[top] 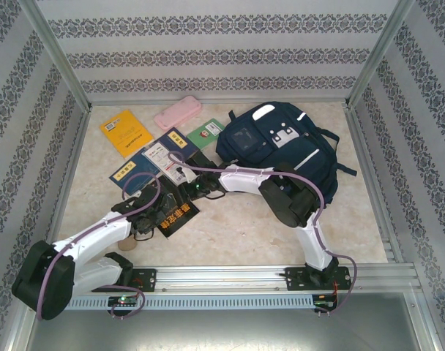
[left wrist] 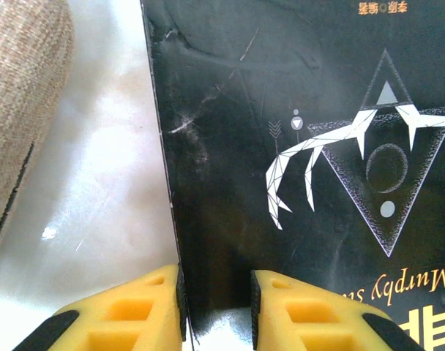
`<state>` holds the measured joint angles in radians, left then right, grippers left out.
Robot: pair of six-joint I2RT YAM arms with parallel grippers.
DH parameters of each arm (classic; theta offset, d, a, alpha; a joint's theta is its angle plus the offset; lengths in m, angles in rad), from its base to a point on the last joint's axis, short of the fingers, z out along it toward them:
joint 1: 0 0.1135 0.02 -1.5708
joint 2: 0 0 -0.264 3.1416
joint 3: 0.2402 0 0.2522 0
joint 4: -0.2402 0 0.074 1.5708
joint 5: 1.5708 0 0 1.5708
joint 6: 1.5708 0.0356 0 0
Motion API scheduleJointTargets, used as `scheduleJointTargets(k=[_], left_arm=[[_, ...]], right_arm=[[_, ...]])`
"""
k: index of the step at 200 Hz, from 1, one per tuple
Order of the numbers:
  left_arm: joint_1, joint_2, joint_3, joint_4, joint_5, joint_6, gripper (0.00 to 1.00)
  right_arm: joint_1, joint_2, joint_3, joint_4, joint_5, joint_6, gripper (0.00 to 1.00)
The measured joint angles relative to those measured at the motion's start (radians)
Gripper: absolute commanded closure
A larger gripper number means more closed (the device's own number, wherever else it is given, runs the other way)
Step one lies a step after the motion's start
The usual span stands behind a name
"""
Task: Pack books, pencil case, and school supplies into a backpack
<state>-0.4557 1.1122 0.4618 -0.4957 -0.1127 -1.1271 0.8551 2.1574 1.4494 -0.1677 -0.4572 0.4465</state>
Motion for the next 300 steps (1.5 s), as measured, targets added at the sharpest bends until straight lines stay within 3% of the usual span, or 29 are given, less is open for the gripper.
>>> scheduleJointTargets(k=[101, 144, 187, 211, 226, 243, 300], left_arm=[[0.007, -0.034, -0.02, -0.017, -0.038, -0.004, 0.74], [0.007, -0.034, -0.02, -0.021, -0.042, -0.003, 0.74], [0.007, -0.035, -0.02, -0.02, -0.046, 0.005, 0.74], [0.007, -0.047, -0.024, -0.02, -0.046, 0.013, 0.74], [0.007, -0.057, -0.028, -0.02, -0.047, 0.019, 0.73], [0.007, -0.072, -0.031, -0.023, -0.049, 0.026, 0.68], [0.007, -0.156, 0.032, -0.137, -0.03, 0.098, 0.4]], right_arm=[[-0.022, -0.069, -0.071, 0.132, -0.155, 0.166, 0.65], [-0.019, -0.088, -0.065, 0.187, -0.254, 0.191, 0.59], [-0.006, -0.006, -0.003, 0.145, -0.29, 0.181, 0.59], [0.016, 0.035, 0.013, 0.087, -0.293, 0.163, 0.68], [0.02, 0.04, 0.013, 0.065, -0.293, 0.158, 0.79], [0.017, 0.038, 0.012, 0.071, -0.299, 0.161, 1.0], [0.0, -0.056, -0.032, 0.075, -0.308, 0.183, 1.0]])
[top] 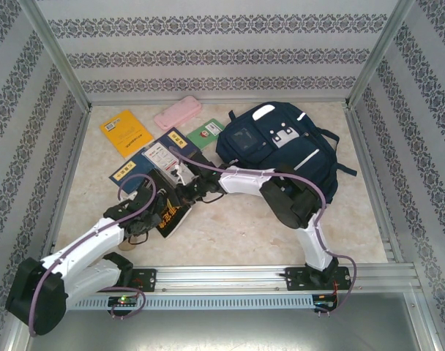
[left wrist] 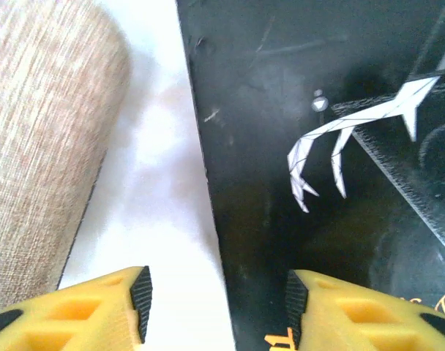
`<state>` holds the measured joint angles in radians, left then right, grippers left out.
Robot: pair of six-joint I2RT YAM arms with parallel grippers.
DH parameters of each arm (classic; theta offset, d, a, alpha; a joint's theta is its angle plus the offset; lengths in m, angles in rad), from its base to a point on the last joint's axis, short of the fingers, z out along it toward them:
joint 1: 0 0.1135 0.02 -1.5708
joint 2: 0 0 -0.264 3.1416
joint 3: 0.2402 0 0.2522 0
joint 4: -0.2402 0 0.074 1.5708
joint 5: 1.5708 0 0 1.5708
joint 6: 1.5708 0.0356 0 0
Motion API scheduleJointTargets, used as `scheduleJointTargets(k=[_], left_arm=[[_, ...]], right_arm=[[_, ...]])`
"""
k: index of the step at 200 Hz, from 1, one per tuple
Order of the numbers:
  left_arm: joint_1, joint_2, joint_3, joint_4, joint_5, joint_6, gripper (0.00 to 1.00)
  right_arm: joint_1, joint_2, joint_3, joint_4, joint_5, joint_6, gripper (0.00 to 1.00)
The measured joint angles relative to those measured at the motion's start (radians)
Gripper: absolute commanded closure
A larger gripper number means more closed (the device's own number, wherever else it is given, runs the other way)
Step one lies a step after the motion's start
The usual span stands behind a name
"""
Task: Pack books, pencil case, and school supplies into a backpack
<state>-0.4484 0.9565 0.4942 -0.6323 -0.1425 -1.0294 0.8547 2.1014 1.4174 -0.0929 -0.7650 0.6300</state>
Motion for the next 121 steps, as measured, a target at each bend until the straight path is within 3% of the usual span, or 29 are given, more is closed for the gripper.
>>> scheduleJointTargets(k=[54, 86, 121], left_arm=[[-0.001, 0.027, 0.248, -0.013, 0.026, 0.127, 0.37], [-0.027, 0.174, 0.373, 0.012, 0.053, 0.205, 0.37], [-0.137, 0.399, 0.569, 0.047, 0.055, 0.298, 0.4]], right_arm=[[-0.114, -0.308, -0.174, 0.021, 0.074, 0.011, 1.0], [-0.245, -0.537, -0.363, 0.027, 0.178, 0.034, 1.0], [-0.431, -0.835, -0.567, -0.04, 0.317, 0.061, 1.0]])
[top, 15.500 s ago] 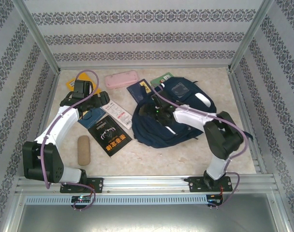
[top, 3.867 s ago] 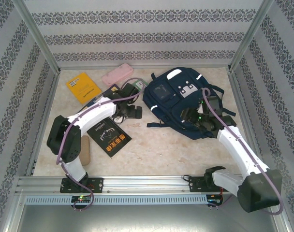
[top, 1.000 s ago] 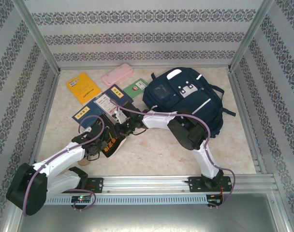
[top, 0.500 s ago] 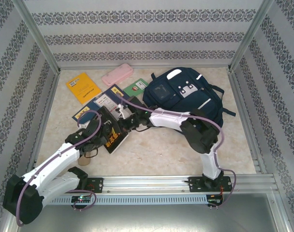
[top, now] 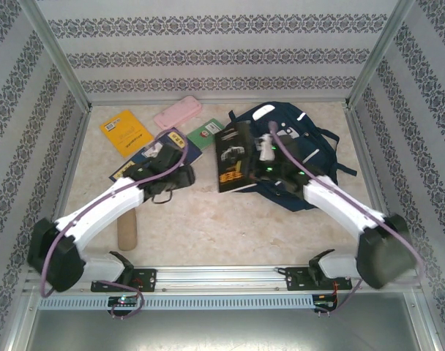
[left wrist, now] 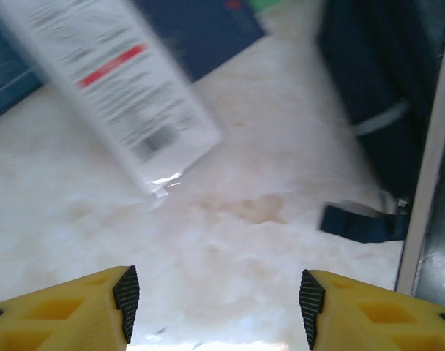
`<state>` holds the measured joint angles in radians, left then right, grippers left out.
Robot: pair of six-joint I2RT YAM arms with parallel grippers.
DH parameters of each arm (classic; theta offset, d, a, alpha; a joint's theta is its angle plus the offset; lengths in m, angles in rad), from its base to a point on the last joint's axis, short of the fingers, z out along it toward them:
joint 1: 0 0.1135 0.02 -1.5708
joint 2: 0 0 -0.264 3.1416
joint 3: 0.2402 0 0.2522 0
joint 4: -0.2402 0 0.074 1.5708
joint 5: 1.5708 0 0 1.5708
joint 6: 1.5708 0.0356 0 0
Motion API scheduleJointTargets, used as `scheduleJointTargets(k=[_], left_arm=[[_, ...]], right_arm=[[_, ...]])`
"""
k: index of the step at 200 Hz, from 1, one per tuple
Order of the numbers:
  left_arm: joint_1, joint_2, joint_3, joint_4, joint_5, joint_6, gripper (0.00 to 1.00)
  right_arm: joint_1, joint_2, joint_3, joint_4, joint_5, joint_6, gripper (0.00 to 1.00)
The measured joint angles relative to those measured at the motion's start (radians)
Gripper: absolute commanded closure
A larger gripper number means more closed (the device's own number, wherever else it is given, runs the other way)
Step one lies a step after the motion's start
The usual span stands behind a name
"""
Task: Pack books, pencil case, and school supplies into a backpack
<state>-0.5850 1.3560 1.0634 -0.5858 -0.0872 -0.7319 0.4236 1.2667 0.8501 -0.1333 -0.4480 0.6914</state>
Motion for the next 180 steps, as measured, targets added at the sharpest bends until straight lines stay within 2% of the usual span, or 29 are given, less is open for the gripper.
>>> scheduleJointTargets(k=[43, 83, 129, 180], left_arm=[[-0.146, 0.318, 0.303, 0.037, 0.004, 0.123, 0.46], [-0.239, 0.583, 0.584, 0.04, 0.039, 0.222, 0.5], [-0.315, 0.84, 0.903, 0.015, 0.089, 0.333, 0.52], [-0.381, 1.085, 1.23, -0.038, 0.106, 0.445, 0.52]], right_arm=[[-0.227, -0.375, -0.138, -0.16, 0.147, 0.037, 1.0], [-0.385, -0.611, -0.157, -0.367, 0.282, 0.04, 1.0], [-0.415, -0.687, -0.137, -0.587, 0.479, 0.04, 1.0], [-0.415, -0.734, -0.103, -0.713, 0.637, 0.04, 1.0]])
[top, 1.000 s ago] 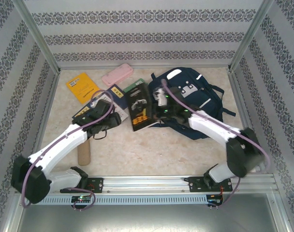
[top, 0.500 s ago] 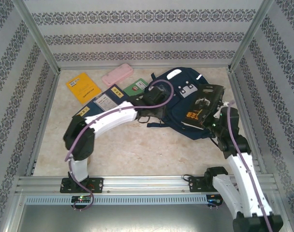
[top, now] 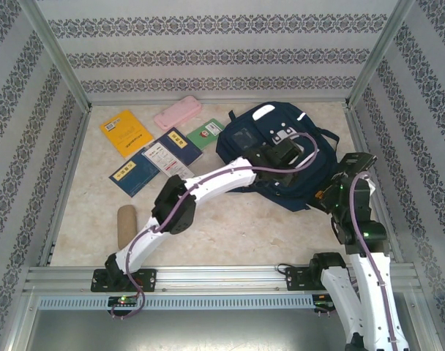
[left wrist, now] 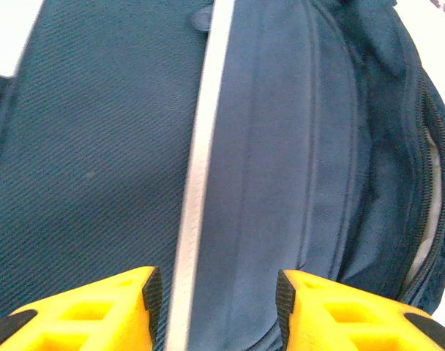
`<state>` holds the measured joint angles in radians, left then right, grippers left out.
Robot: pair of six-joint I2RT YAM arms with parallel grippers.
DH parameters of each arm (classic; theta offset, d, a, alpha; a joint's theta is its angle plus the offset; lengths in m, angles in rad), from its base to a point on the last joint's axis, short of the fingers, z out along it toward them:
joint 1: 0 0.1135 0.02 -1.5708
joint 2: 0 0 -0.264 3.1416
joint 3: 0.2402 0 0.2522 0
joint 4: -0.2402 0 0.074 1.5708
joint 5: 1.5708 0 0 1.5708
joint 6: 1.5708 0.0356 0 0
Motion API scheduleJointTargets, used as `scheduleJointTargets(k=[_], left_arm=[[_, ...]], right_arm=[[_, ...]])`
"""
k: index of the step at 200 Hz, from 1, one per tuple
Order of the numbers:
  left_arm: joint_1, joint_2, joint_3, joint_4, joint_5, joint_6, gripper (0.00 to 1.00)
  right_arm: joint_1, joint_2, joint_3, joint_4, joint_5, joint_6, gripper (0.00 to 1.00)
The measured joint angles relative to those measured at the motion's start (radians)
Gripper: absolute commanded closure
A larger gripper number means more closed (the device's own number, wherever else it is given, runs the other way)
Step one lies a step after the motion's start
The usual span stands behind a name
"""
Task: Pack books, pencil case, and school supplies into a backpack
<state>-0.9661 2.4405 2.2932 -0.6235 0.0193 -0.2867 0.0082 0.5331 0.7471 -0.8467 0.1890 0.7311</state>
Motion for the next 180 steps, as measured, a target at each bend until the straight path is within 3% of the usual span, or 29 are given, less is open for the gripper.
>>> scheduleJointTargets(k=[47, 136, 150, 172, 180], left_arm=[[-0.034, 0.123, 0.133, -0.015, -0.012, 0.067, 0.46], [-0.056, 0.199, 0.158, 0.0, -0.112, 0.187, 0.37], [-0.06, 0.2, 0.159, 0.003, -0.133, 0.204, 0.49], [-0.068, 0.2, 0.16, 0.006, -0.164, 0.23, 1.0], [-0.072, 0.2, 0.16, 0.006, -0.187, 0.232, 1.0]], right_arm=[[0.0, -0.013, 0.005, -0.022, 0.031, -0.003, 1.0], [0.0, -0.014, 0.005, -0.05, 0.018, -0.003, 1.0], [0.0, -0.014, 0.005, -0.055, 0.011, -0.003, 1.0], [0.0, -0.013, 0.005, -0.055, -0.003, -0.003, 1.0], [0.0, -0.011, 0.005, -0.055, -0.013, -0.003, 1.0]])
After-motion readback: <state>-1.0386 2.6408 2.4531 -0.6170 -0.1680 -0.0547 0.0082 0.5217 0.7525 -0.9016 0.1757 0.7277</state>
